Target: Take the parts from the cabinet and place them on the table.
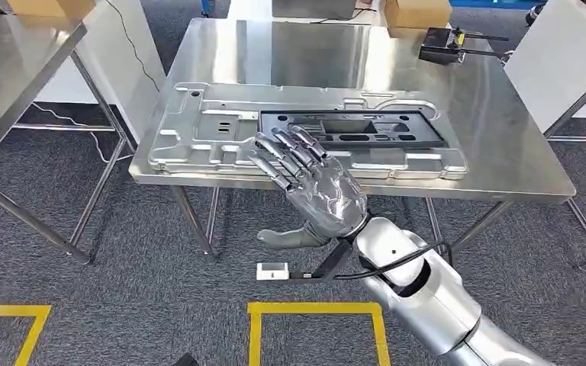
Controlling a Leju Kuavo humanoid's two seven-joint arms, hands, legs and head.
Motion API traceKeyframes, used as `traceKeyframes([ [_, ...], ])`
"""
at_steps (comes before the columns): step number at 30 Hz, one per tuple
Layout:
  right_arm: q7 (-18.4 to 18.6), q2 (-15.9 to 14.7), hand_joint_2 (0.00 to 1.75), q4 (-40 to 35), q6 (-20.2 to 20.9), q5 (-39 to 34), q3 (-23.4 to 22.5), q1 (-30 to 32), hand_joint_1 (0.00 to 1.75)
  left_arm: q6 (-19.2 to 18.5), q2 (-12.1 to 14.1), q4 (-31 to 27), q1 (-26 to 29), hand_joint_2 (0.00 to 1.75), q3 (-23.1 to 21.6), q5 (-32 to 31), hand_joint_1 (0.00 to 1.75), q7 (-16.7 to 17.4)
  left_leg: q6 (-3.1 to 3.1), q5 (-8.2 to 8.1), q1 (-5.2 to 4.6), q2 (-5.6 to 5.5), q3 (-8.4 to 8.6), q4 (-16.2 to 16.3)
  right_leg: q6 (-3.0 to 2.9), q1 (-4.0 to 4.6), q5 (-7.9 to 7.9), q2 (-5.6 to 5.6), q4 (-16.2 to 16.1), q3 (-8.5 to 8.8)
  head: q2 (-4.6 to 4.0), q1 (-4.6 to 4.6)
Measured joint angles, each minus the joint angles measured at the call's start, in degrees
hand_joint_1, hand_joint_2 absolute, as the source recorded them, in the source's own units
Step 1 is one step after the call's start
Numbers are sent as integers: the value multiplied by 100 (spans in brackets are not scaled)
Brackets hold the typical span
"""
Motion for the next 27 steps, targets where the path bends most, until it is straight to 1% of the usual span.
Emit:
traceKeyframes([
  [1,-2,7,0,0,0,-2,-2,-13,0,0,0,0,0,0,0,0,0,0,-15,10,1,-1,1,-1,-25,6,205,1,-518,309,0,7],
  [2,-4,11,0,0,0,-4,0,-29,0,0,-2,0,0,0,-2,0,0,0,-45,28,2,-1,-18,-6,-45,24,143,12,-779,459,0,13],
  [3,-6,29,0,2,0,-9,0,-42,0,0,-4,0,-6,0,0,0,0,0,-84,54,-20,-4,-50,8,-45,62,159,13,-855,458,0,13],
  [4,-7,26,0,4,4,-9,0,-38,0,0,-4,0,-5,0,0,0,0,0,-122,78,-17,4,-80,7,-59,64,140,13,-861,428,0,17],
  [5,-7,26,0,4,7,-11,0,-25,0,0,-4,0,-1,0,0,0,0,2,-159,103,-14,6,-85,-8,-60,69,144,17,-854,409,0,15],
  [6,-9,28,0,7,9,-11,2,-23,0,0,-4,0,-1,0,0,0,0,0,-202,132,-17,5,-78,-33,-89,65,170,18,-870,400,0,17],
  [7,-7,35,0,7,11,-17,2,-38,0,0,-4,0,-6,0,0,0,0,0,-221,101,-22,-2,-100,-16,-128,-1,224,5,-932,402,0,17],
  [8,-7,48,0,9,15,-26,4,-55,0,0,-4,0,-3,0,0,0,0,2,-227,-52,-26,0,-140,112,-158,4,248,-3,-928,386,0,0],
  [9,-7,55,0,9,18,-31,4,-57,0,0,-4,0,-1,0,-2,0,0,2,-227,-308,-24,2,-265,448,-191,4,266,-11,-924,364,0,-50],
  [10,-7,57,0,11,22,-33,13,-47,0,-2,-4,0,0,0,-2,0,0,2,-230,-543,-25,0,-418,875,-216,15,283,-15,-923,344,0,-96],
  [11,-9,57,0,20,22,-35,31,-44,0,0,-4,0,2,0,-2,0,0,2,-233,-738,-27,1,-575,1314,-240,27,305,-19,-920,312,0,-118],
  [12,-9,57,0,31,24,-35,41,-36,0,0,-4,0,3,0,-2,0,0,4,-237,-821,-28,1,-656,1591,-244,35,330,-19,-914,278,0,-135],
  [13,-9,57,0,37,24,-35,46,-28,0,-2,-4,2,3,0,-2,0,0,7,-238,-785,-28,1,-623,1611,-245,36,348,-19,-909,249,0,-153],
  [14,-9,57,0,42,24,-37,48,-26,0,-2,-4,2,2,0,-2,0,0,4,-235,-639,-26,1,-462,1373,-242,35,368,-17,-900,221,0,-173],
  [15,-9,57,0,44,24,-37,48,-28,0,-2,-4,0,1,0,-2,0,0,7,-230,-421,-22,2,-192,913,-228,30,379,-12,-888,202,0,-203],
  [16,-9,57,0,44,24,-39,48,-29,0,-2,-4,0,-2,0,-2,0,0,4,-226,-202,-18,4,123,357,-219,27,383,-9,-870,197,0,-230],
  [17,-9,57,0,44,24,-39,48,-31,0,-2,-4,0,-10,0,-2,0,0,4,-208,-238,-21,3,301,30,-202,27,392,-10,-856,180,0,-260],
  [18,-9,57,0,44,24,-39,46,-38,0,-2,-9,0,-14,0,-4,0,0,2,-186,-216,-39,-4,288,-53,-176,72,400,-9,-804,131,0,-271],
  [21,-11,66,0,44,24,-39,46,-34,0,-2,-9,2,0,0,-7,-2,0,2,-93,-156,-75,-18,225,-21,-84,57,482,-11,-836,105,0,-190],
  [22,-11,66,0,44,24,-41,46,-35,0,-2,-33,2,-5,0,-11,-2,0,0,-44,-117,-42,-5,211,-41,-63,62,466,-7,-824,80,0,-188],
  [23,-11,66,0,44,24,-39,44,-36,0,-2,-28,0,-9,0,-9,-2,0,2,-9,-90,-29,3,182,-43,-22,42,328,-4,-743,45,0,-184],
  [24,-13,66,0,44,24,-39,44,-38,0,-2,-31,0,-17,0,-11,0,0,0,28,-66,-23,7,151,-43,-4,31,101,-4,-489,-55,0,-124],
  [25,-11,66,0,44,24,-42,42,-38,0,-2,-31,0,-25,0,-11,-2,0,2,42,-39,-23,10,112,-42,16,14,-166,-3,-40,-232,0,-79],
  [26,-13,66,0,44,24,-41,42,-31,0,-2,-31,0,-23,0,-13,-4,0,2,44,-11,-23,17,66,-40,28,2,-401,-3,472,-436,0,-55],
  [27,-13,66,0,46,24,-42,46,-23,0,-6,-31,0,-16,0,-13,-11,0,4,40,16,-22,23,26,-39,34,-3,-514,-3,809,-560,0,-41],
])
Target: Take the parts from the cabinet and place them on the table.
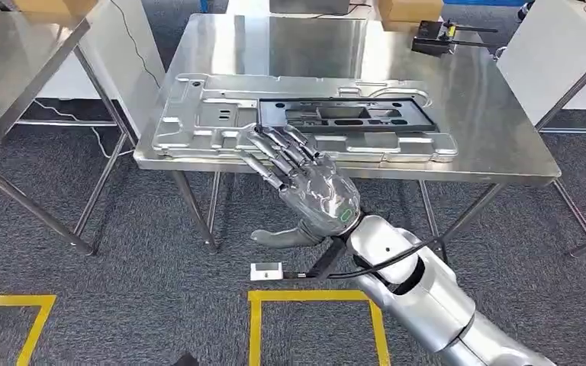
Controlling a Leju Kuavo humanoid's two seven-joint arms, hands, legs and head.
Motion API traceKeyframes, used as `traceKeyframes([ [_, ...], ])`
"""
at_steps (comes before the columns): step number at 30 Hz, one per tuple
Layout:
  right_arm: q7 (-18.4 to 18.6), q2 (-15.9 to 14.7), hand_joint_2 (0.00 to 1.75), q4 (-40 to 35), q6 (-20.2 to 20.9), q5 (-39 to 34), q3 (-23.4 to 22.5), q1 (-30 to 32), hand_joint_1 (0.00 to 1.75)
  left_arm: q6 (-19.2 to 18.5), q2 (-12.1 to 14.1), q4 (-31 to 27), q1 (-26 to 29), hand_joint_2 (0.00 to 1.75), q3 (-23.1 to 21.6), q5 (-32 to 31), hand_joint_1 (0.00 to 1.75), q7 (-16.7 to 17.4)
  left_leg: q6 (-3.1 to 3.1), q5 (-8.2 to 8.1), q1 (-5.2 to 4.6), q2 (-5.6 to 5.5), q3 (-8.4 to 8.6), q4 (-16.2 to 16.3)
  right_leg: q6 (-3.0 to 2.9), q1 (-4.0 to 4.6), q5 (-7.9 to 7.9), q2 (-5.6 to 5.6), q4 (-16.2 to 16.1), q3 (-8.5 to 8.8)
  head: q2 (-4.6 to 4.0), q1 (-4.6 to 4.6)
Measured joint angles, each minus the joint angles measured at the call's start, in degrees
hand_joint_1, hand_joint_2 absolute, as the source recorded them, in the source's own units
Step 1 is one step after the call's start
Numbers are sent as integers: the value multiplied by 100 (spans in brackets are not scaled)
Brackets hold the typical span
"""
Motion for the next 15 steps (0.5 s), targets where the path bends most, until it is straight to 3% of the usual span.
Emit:
traceKeyframes([
  [1,0,-2,0,6,2,0,2,4,0,-2,0,0,0,0,-2,0,0,2,-3,25,2,3,-35,1,3,-2,8,0,93,-10,0,15],
  [2,-2,-2,0,11,7,-2,4,4,0,-2,0,0,-2,0,-4,-2,0,2,-11,46,7,2,-60,1,8,-3,129,0,-71,124,0,31],
  [4,-11,2,0,11,9,-11,11,-2,0,-5,-2,0,-4,0,-7,-4,0,2,-40,72,19,-1,-70,1,0,-3,579,0,-1048,721,0,44],
  [5,-11,7,0,11,9,-11,13,-12,0,-5,-2,0,-10,0,-7,-4,0,2,-59,84,23,-1,-70,1,-9,-3,721,1,-1527,998,0,52],
  [7,-15,22,0,11,11,-17,17,-34,0,-5,-2,0,-24,0,-9,-4,0,0,-140,133,-8,-6,-134,14,-50,39,627,9,-1718,1043,0,66],
  [9,-15,22,0,15,18,-24,39,-1,0,-11,-4,2,-19,0,-9,-4,0,0,-214,183,-2,4,-136,-21,-80,57,648,23,-1694,1000,0,50],
  [10,-31,22,0,15,20,-29,57,-2,0,-11,-4,0,-21,0,-9,-4,0,0,-257,211,-6,3,-141,-34,-132,37,687,23,-1722,989,0,48],
  [11,-35,35,0,15,22,-44,72,-9,0,-11,-2,0,-23,0,-9,-4,0,-2,-263,122,21,-1,-161,25,-177,1,725,7,-1746,984,0,50],
  [12,-35,46,0,15,26,-50,76,-9,0,-11,-4,0,-19,0,-9,-4,0,0,-261,-105,9,0,-233,242,-219,6,747,1,-1746,965,0,17],
  [14,-50,55,0,28,37,-66,90,-5,0,-11,-13,2,-20,0,-11,-4,0,-2,-271,-618,9,-2,-536,1099,-285,18,794,-9,-1742,905,0,-70],
  [15,-52,55,0,39,39,-81,98,2,0,-11,-13,2,-19,0,-11,-4,0,0,-277,-782,8,-2,-670,1500,-297,28,820,-9,-1735,864,0,-94],
])
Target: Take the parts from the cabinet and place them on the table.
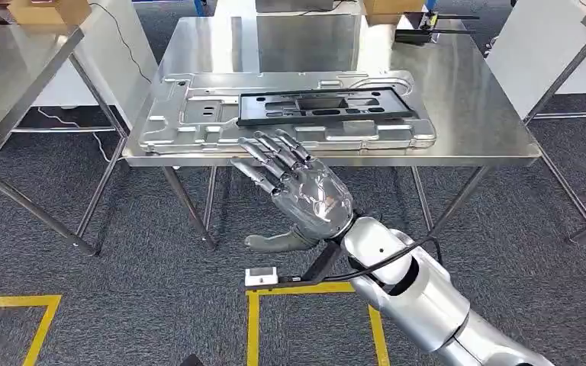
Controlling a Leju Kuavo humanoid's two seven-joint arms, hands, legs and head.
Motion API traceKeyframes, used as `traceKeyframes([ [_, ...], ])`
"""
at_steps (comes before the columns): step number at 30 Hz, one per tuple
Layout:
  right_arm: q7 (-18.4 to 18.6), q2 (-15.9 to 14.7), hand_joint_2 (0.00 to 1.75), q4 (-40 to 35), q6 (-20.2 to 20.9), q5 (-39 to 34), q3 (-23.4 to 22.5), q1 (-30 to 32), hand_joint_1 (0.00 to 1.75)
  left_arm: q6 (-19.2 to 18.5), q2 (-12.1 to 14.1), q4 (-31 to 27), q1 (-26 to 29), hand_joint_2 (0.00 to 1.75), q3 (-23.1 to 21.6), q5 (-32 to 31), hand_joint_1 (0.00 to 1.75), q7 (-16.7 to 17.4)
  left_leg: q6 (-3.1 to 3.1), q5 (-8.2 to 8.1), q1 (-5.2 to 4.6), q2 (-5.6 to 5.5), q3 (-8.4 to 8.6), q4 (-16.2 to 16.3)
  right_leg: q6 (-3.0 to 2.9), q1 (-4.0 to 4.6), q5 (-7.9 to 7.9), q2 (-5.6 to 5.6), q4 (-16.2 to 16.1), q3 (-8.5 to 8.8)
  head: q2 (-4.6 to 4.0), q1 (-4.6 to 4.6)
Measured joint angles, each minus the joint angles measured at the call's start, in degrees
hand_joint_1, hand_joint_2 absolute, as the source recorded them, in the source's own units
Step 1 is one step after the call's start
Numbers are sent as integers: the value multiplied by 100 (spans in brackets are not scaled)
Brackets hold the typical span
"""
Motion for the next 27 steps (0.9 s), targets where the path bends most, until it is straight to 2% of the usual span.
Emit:
traceKeyframes([
  [1,-13,0,0,13,0,-42,4,21,0,0,0,0,3,0,0,0,0,2,0,-36,-1,0,-34,193,-5,7,28,0,2,-37,0,-22],
  [2,-22,0,0,28,0,-89,4,46,0,0,0,0,2,0,0,0,0,2,-1,39,-1,0,63,94,0,8,50,2,3,-69,0,-37],
  [3,-35,2,0,33,0,-120,7,73,0,0,0,-2,0,0,0,0,0,2,3,213,1,1,284,-256,10,5,67,4,9,-90,0,-63],
  [5,-74,18,0,37,-9,-234,13,112,0,0,0,-2,-1,0,0,2,0,0,12,632,10,4,900,-1320,33,-5,77,6,51,-116,0,-114],
  [6,-130,24,0,41,-20,-385,11,136,0,2,0,-2,-10,0,0,7,0,2,22,505,-3,2,975,-1475,66,19,87,5,66,-148,0,-137],
  [7,-217,35,0,59,-26,-628,-9,188,0,7,-2,-2,-14,0,0,20,0,-4,42,542,-14,-9,952,-1545,80,40,101,5,106,-187,0,-149],
  [9,-403,83,0,178,-94,-1122,-59,471,0,13,-2,0,18,0,0,48,0,-4,90,570,-41,-29,924,-1530,144,34,153,-3,67,-183,0,-74],
  [10,-576,131,0,373,-182,-1339,-94,662,0,20,-4,0,25,0,0,57,0,-4,130,597,-41,-33,923,-1541,173,27,172,-4,57,-175,0,-63],
  [11,-755,173,0,615,-263,-1504,-131,849,0,24,-11,0,17,0,0,72,0,-11,189,638,3,-17,909,-1567,191,15,124,3,73,-196,0,-65],
  [12,-901,223,0,836,-326,-1616,-173,995,0,35,-11,-2,12,0,2,87,0,-11,224,663,6,-21,877,-1566,224,10,-38,10,191,-246,0,-48],
  [13,-982,225,0,978,-348,-1694,-206,1098,0,50,-11,-2,8,0,2,103,0,-11,258,685,7,-18,835,-1565,244,-7,-282,10,502,-375,0,25],
  [14,-981,256,0,1126,-279,-1850,-232,1194,0,52,-11,-2,10,0,2,103,0,-11,263,712,5,-13,796,-1563,259,-18,-543,10,959,-558,0,75],
  [15,-946,310,0,1353,-120,-2088,-306,1308,0,52,-11,-2,16,0,2,105,0,-11,265,736,5,-4,755,-1562,271,-24,-744,10,1420,-730,0,88],
  [16,-957,354,0,1539,16,-2315,-376,1418,0,52,-13,-2,24,0,2,118,0,-13,263,756,6,2,722,-1560,275,-30,-814,10,1666,-801,0,101],
  [17,-968,385,0,1747,147,-2572,-440,1532,0,55,-13,-2,30,0,2,129,0,-15,262,774,9,2,696,-1560,280,-34,-768,10,1665,-754,0,114],
  [18,-936,434,0,2166,279,-2904,-556,1643,0,59,-13,-2,35,0,2,142,0,-18,253,791,13,-3,681,-1561,283,-33,-625,10,1435,-586,0,127],
  [19,-844,550,175,2778,315,-3218,-759,1751,0,72,-13,-2,39,0,2,159,0,-18,242,799,17,-12,678,-1561,277,-34,-405,10,984,-305,0,146],
  [20,-787,623,175,3297,282,-3380,-936,1845,0,90,-13,-2,39,0,2,166,0,-17,227,809,21,-26,678,-1562,270,-35,-197,9,458,12,0,149],
  [21,-692,688,175,3880,238,-3451,-1144,1944,0,116,-13,-2,39,0,2,173,0,-18,209,820,22,-40,678,-1563,256,-31,-177,8,21,246,0,153],
  [22,-561,713,175,4332,208,-3515,-1312,2049,0,125,-15,-2,43,0,4,179,0,-20,170,839,-15,-61,646,-1545,240,2,-241,9,-99,291,0,162],
  [25,116,708,175,5368,489,-4055,-1845,2368,0,129,-15,-2,83,0,2,184,0,0,87,893,14,-54,648,-1602,199,31,-219,26,-68,255,0,157],
  [26,403,706,175,5653,595,-4248,-2042,2549,0,138,-15,-2,93,0,2,188,0,11,44,914,-14,-60,654,-1619,153,-7,-185,20,-111,258,0,162],
  [27,731,691,175,5983,702,-4490,-2309,2725,0,144,-15,-2,108,175,2,210,0,55,44,787,8,-47,624,-1524,140,-40,-157,0,-132,263,0,162],
])
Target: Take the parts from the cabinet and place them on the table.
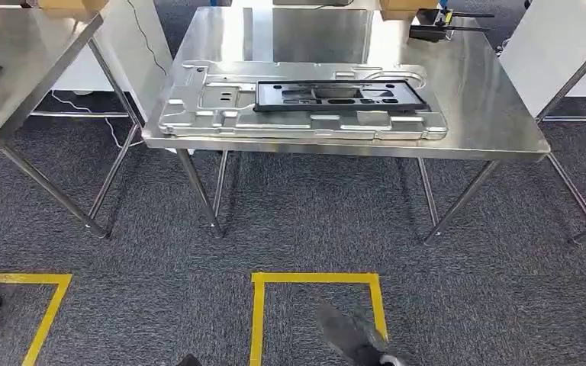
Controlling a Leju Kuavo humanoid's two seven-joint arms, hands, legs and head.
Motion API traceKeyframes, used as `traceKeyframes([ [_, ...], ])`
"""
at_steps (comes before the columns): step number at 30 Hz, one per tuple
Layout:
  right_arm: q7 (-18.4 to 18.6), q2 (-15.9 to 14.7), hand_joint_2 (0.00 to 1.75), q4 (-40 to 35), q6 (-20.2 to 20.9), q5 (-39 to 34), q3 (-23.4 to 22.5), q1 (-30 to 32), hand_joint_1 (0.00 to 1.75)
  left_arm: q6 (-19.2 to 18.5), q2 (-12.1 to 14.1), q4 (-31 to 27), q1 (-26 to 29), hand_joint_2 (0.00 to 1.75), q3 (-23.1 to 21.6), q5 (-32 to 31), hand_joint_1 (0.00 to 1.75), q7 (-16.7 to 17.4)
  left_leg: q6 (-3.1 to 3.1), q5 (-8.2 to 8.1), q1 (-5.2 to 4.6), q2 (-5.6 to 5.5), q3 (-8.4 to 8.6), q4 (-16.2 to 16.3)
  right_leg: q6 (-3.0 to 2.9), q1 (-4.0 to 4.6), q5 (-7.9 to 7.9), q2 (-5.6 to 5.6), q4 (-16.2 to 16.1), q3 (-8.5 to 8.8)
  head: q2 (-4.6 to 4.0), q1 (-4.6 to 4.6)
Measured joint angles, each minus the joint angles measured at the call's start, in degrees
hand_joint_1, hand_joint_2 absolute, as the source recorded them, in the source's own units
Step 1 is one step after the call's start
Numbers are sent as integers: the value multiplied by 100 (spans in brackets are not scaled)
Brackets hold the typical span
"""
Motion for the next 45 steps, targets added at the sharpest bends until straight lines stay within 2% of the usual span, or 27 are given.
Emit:
traceKeyframes([
  [1,212,-24,175,214,72,-181,-201,175,0,13,0,2,22,175,0,24,0,26,1,-222,-15,4,-75,242,-12,-11,-1,-10,2,-5,0,-44],
  [3,520,-72,175,579,181,-430,-561,489,0,55,0,2,72,175,4,88,0,61,-6,-742,-4,3,-402,1175,-40,1,7,-21,7,-21,0,-112],
  [4,704,-87,175,743,227,-554,-726,604,0,103,0,2,98,175,11,142,0,78,-9,-883,-6,3,-534,1571,-42,7,9,-20,11,-32,0,-136],
  [5,922,-100,175,855,303,-652,-874,688,0,129,0,2,120,175,29,194,0,100,-13,-882,-7,3,-548,1687,-43,10,10,-17,12,-32,0,-166],
  [6,1064,-109,175,943,360,-716,-1005,760,0,155,2,2,140,175,55,236,0,118,-11,-770,-6,3,-437,1541,-43,8,9,-9,14,-27,0,-193],
  [8,1223,-120,175,1063,426,-795,-1234,806,0,206,4,2,162,175,116,310,0,120,-5,-314,4,5,78,567,-31,-10,2,22,38,-23,0,-230],
  [9,1282,-120,175,1107,472,-806,-1304,798,0,210,7,2,162,175,140,330,0,120,-5,-155,12,4,323,81,-2,-12,-16,31,65,-21,0,-256],
  [10,1310,-125,175,1147,474,-845,-1350,797,0,208,4,2,163,175,151,341,0,127,-7,-269,-17,0,370,-33,34,36,-31,34,106,-55,0,-278],
  [11,1332,-125,175,1181,481,-854,-1427,791,0,208,4,2,162,175,157,356,0,140,24,-254,-10,-7,341,-27,42,30,-26,37,127,-81,0,-293],
  [12,1356,-127,175,1210,487,-856,-1487,789,0,208,4,2,183,175,175,356,0,157,35,-253,-30,-9,324,-20,69,32,-9,37,117,-85,0,-225],
  [14,1380,-131,175,1256,516,-836,-1555,778,0,188,4,2,215,175,201,356,0,166,110,-232,-41,-9,320,-24,107,14,5,38,106,-75,0,-201],
  [15,1383,-140,175,1290,520,-827,-1579,789,0,182,4,2,213,175,203,356,0,177,150,-207,-16,1,317,-38,127,1,-63,39,152,-86,0,-201],
  [16,1378,-138,175,1301,533,-819,-1586,795,0,181,4,2,211,175,206,356,0,192,176,-198,-12,-2,306,-38,150,9,-220,38,317,-161,0,-173],
  [17,1349,-135,175,1319,531,-795,-1592,810,0,181,4,0,205,175,212,354,0,218,191,-191,-12,0,291,-38,160,4,-430,39,648,-305,0,-85],
  [19,1288,-135,175,1343,526,-786,-1614,844,0,181,4,0,217,175,238,341,0,232,209,-180,-19,27,256,-34,175,3,-848,38,1571,-729,0,-42],
  [20,1253,-133,175,1354,522,-786,-1619,860,0,181,4,2,228,175,251,339,0,234,213,-177,-21,42,244,-32,175,3,-917,38,1852,-856,0,-37],
  [21,1210,-133,175,1361,515,-784,-1621,873,0,181,4,2,230,175,258,339,0,249,215,-174,-19,51,240,-32,176,0,-855,38,1873,-854,0,-35],
  [22,1156,-133,175,1367,498,-784,-1627,884,0,181,4,0,229,175,267,339,0,251,214,-173,-15,53,242,-32,173,-7,-655,38,1617,-708,0,-24],
  [24,1063,-133,175,1371,459,-775,-1647,886,0,181,4,2,226,175,286,341,0,293,208,-171,-6,53,263,-32,166,-18,-148,38,603,-171,0,-13],
  [25,1013,-131,175,1374,454,-773,-1649,885,0,181,4,0,224,175,289,341,0,295,197,-169,-22,54,266,-27,179,-34,-66,38,172,34,0,-4],
  [26,913,-72,175,1376,463,-771,-1649,885,0,184,37,-9,219,175,293,363,0,310,210,-188,-120,41,229,17,318,-69,-153,48,38,69,0,46],
  [27,834,-110,175,1378,452,-762,-1662,884,0,188,33,-9,216,175,297,372,0,341,192,-166,-108,40,220,-3,238,-70,-132,65,69,46,0,-42],
  [28,792,-76,175,1380,411,-716,-1662,895,0,209,35,-9,218,175,304,371,0,397,194,-157,-133,35,224,-29,236,-71,-130,62,72,38,0,-85],
  [34,626,-74,175,1402,386,-607,-1660,896,0,199,33,-9,222,175,358,406,0,483,113,-99,-70,34,225,-86,163,-5,-109,62,76,12,0,-140],
  [35,595,-74,0,1404,378,-602,-1660,896,0,199,33,-9,223,0,372,406,0,435,105,-95,-65,34,224,-88,160,0,-109,62,76,12,0,-144],
  [37,559,-74,0,1406,360,-563,-1660,895,0,199,33,-9,222,0,389,406,0,343,96,-91,-58,35,221,-89,135,15,-103,62,78,10,0,-146],
  [45,534,-105,0,1433,282,-519,-1658,896,0,243,33,-9,223,0,389,308,0,116,92,-88,-57,35,218,-85,131,15,-99,62,78,13,0,-136],
])
